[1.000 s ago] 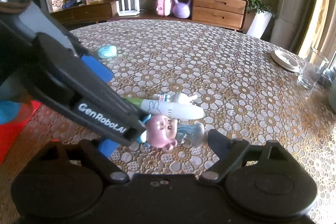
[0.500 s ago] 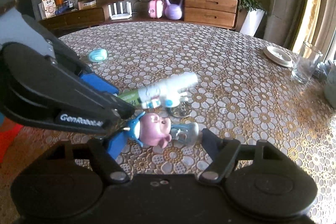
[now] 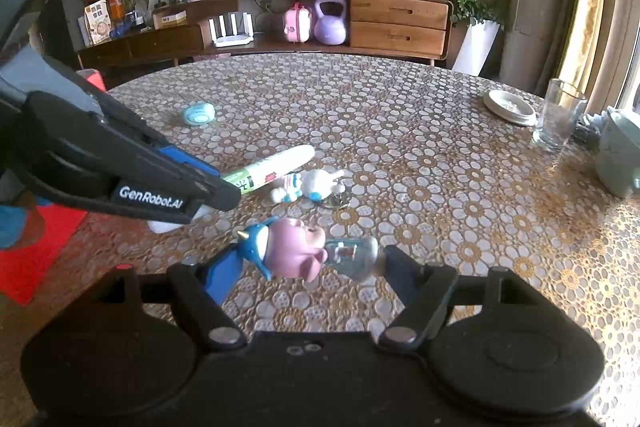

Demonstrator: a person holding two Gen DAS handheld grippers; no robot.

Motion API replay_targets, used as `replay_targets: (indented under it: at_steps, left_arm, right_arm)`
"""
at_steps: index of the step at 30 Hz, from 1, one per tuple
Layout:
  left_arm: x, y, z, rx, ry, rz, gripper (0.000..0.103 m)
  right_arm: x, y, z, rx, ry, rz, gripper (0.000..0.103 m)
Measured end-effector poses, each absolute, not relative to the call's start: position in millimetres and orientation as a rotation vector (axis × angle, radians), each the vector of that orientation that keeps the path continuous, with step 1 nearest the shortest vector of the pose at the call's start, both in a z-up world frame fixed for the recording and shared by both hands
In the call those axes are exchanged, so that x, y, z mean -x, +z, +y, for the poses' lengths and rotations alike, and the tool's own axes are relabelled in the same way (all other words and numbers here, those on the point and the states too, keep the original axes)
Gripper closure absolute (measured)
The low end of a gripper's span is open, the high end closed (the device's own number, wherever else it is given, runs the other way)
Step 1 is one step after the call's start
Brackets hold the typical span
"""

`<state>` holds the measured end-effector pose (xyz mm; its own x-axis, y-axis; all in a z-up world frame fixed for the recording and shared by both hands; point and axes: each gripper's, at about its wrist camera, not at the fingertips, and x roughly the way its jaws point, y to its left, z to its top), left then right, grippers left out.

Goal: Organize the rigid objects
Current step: 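Lift the marker and pig keychain and carry both over the red box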

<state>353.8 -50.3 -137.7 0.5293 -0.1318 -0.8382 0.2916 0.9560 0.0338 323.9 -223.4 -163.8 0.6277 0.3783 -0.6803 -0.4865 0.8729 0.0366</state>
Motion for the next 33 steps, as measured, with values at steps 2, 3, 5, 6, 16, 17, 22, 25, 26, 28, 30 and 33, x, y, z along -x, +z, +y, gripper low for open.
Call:
replay_targets:
  at_steps: [2,3,5,6,16,17,22,25,26,28,30,33]
  left_arm:
    - [-347.1,-133.6,-47.0,-0.149,-0.242,0.979,0.086]
    - [-342.4,-130.7,-44.7,-0.131,-0.236,0.975,0.086]
    - [-333.9,-126.3,-40.9,-0.105,-0.229,0.968,0.086]
    - [-329.3,-124.1,-39.2,-0.094,-0.224,0.965,0.086]
    - [-279.6,-92.9,-21.6,-0.016,-0.196,0.917,0.086]
    - [-273.7,-88.7,-19.4,-0.014,-0.194,0.911,0.086]
    - [-247.1,-68.7,-9.4,-0.012,-0.172,0.873,0.086]
    - [-232.8,-56.2,-0.6,-0.003,-0.148,0.851,0.086]
    - [-229.4,-52.9,2.6,0.000,-0.145,0.846,0.086]
    - [-220.4,-46.5,9.9,0.004,-0.138,0.836,0.086]
    - [-211.4,-40.2,18.8,0.010,-0.136,0.826,0.086]
    - [-200.5,-32.3,31.7,0.021,-0.125,0.815,0.086]
  right_arm:
    - [-316.4,-158.5,-226.5,0.154,0.501,0.737,0.027]
    - [-312.1,-155.2,-227.7,0.154,0.503,0.735,0.027]
    - [-304.5,-149.0,-228.9,0.158,0.507,0.732,0.027]
    - [-300.4,-145.8,-229.1,0.161,0.507,0.729,0.027]
    - [-262.4,-108.3,-221.8,0.168,0.537,0.701,0.027]
    - [-258.2,-103.3,-220.0,0.170,0.538,0.697,0.027]
    - [-238.9,-83.5,-208.9,0.193,0.556,0.676,0.027]
    - [-226.9,-72.3,-199.3,0.218,0.574,0.661,0.027]
    - [-222.7,-68.3,-195.2,0.227,0.581,0.654,0.027]
    - [-214.9,-61.6,-187.5,0.238,0.592,0.641,0.027]
    - [-208.8,-55.8,-179.6,0.248,0.604,0.632,0.027]
    - [-201.7,-48.4,-166.4,0.263,0.621,0.618,0.027]
